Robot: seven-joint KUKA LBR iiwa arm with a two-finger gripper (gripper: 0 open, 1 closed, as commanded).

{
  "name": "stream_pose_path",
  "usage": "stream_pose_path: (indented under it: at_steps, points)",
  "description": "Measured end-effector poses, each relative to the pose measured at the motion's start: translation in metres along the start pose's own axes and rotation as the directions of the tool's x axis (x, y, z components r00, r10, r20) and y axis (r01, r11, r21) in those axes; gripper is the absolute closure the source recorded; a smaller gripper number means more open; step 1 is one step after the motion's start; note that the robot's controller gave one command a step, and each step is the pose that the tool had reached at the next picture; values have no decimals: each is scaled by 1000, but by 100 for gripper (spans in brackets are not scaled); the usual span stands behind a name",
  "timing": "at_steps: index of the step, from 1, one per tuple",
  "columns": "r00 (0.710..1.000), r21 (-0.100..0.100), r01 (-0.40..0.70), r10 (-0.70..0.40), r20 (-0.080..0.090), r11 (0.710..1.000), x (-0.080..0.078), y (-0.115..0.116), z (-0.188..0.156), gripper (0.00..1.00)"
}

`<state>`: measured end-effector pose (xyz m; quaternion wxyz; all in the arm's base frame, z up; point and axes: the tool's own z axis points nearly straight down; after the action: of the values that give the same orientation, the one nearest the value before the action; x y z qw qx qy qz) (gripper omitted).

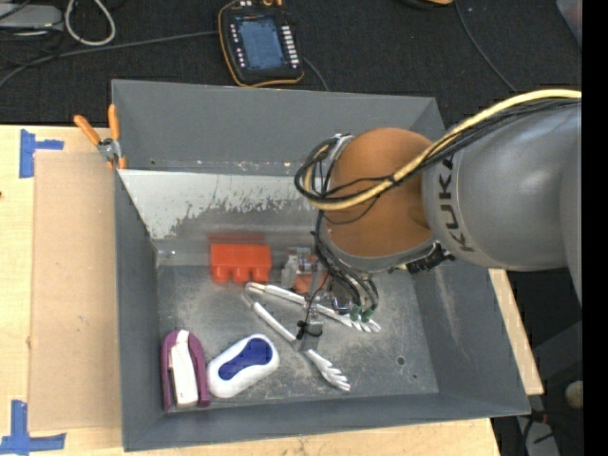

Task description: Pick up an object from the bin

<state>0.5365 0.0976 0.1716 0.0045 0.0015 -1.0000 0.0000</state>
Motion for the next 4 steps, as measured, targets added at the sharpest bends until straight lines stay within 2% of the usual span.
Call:
stream_pose_path:
  at_steps: [1, 2, 3, 4]
  points:
    - [1000, -1, -5, 5, 7, 1000, -2, -1, -3, 0]
    - [972, 1, 234, -234, 4, 972, 14, 39, 90, 0]
    - [942, 3, 336, -336, 11, 942, 21, 58, 53, 0]
    - [916, 0, 400, -400, -1, 916, 30, 55, 73, 0]
